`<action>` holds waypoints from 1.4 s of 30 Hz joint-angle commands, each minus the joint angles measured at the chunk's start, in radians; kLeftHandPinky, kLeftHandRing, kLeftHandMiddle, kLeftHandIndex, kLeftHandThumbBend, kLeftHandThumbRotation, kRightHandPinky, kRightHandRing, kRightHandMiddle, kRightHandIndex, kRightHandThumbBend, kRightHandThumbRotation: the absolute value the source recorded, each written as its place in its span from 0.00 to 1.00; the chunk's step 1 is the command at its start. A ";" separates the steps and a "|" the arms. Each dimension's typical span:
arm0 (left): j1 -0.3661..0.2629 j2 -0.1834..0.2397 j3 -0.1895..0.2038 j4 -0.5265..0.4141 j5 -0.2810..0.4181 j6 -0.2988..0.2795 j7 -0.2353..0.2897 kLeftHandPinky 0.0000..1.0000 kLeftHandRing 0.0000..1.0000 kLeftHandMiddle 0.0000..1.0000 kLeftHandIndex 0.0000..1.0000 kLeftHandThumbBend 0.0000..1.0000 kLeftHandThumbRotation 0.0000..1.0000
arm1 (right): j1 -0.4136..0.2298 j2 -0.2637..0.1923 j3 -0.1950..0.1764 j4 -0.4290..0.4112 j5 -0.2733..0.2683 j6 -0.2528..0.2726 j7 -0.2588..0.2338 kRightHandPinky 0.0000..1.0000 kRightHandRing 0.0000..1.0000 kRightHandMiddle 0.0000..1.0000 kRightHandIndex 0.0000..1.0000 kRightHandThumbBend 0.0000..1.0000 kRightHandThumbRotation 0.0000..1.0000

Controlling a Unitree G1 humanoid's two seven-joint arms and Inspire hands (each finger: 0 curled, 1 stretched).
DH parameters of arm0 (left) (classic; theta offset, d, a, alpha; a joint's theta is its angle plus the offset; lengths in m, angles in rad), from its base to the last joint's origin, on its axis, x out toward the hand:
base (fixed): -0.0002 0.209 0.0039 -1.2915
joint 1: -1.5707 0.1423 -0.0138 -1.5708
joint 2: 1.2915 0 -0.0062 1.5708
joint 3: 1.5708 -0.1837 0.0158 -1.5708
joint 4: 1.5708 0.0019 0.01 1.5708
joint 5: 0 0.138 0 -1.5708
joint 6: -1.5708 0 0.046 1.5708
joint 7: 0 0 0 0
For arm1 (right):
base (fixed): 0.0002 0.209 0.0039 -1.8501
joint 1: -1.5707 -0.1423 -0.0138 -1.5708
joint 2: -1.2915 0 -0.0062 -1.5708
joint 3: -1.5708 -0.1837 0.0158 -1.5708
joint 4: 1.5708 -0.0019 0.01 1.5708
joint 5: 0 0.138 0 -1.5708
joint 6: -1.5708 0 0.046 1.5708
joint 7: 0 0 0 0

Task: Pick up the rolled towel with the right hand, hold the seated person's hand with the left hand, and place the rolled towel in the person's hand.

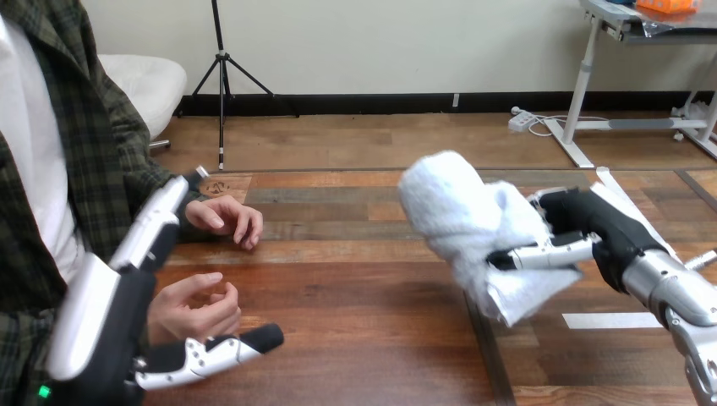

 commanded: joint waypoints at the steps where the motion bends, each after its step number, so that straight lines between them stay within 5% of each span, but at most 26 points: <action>1: -0.033 0.035 0.027 -0.070 0.038 0.023 0.019 0.91 0.97 0.96 0.95 1.00 0.57 | -0.073 0.019 -0.040 -0.094 0.035 -0.055 0.004 0.29 0.34 0.40 0.44 0.81 0.00; 20: -0.024 0.131 0.059 -0.098 0.134 0.251 0.008 0.92 0.97 0.97 0.98 1.00 0.51 | -0.003 0.047 -0.028 -0.199 0.069 -0.090 0.066 0.28 0.32 0.38 0.42 0.86 0.00; 42: -0.111 0.283 0.013 0.021 0.210 0.379 0.008 0.86 0.93 0.93 0.96 1.00 0.33 | 0.076 0.059 -0.044 -0.427 0.132 -0.052 0.126 0.27 0.31 0.38 0.42 0.87 0.00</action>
